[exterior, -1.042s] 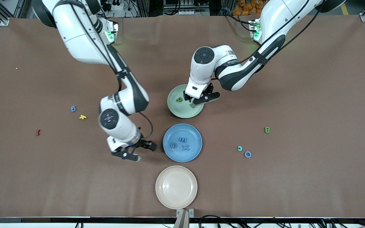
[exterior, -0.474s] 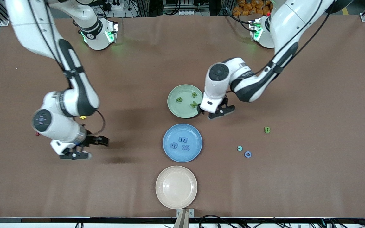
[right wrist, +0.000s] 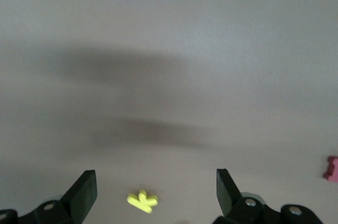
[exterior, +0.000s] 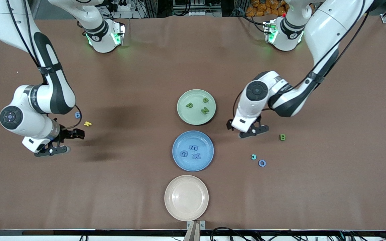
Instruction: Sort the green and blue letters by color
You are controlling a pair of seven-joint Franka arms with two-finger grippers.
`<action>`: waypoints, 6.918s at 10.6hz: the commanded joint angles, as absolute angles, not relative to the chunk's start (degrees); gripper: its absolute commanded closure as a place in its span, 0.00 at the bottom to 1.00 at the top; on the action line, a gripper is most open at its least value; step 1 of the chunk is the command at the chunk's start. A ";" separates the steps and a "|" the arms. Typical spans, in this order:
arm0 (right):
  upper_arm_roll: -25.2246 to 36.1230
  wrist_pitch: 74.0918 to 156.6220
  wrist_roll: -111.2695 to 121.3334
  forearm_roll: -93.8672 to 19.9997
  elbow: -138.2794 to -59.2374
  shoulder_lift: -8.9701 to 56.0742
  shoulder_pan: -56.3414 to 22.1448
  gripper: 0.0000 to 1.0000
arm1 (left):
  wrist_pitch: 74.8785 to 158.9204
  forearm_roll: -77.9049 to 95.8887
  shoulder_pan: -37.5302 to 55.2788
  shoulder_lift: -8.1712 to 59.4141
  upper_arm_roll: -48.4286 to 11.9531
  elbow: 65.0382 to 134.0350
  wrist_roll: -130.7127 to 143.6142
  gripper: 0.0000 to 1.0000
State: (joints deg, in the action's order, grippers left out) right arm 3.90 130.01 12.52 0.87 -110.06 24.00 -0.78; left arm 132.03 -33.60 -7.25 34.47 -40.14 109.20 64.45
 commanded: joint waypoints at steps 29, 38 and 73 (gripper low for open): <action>1.50 160.40 20.13 1.67 -142.13 17.32 9.58 1.00 | 140.45 -43.33 -30.76 39.64 -40.61 115.66 33.84 1.00; -3.43 138.35 -3.11 0.36 -121.66 17.57 0.82 1.00 | 138.70 -42.19 -30.67 37.18 -46.39 115.75 42.87 1.00; 2.63 126.65 -4.77 5.71 -92.37 32.88 -3.88 0.00 | 118.04 -31.74 -19.40 37.79 -54.32 98.17 88.17 0.00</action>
State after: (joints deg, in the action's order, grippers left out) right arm 0.86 126.67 -10.25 4.67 -88.79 36.98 -6.10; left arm 120.35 -34.40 -15.79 38.11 -54.41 98.29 92.15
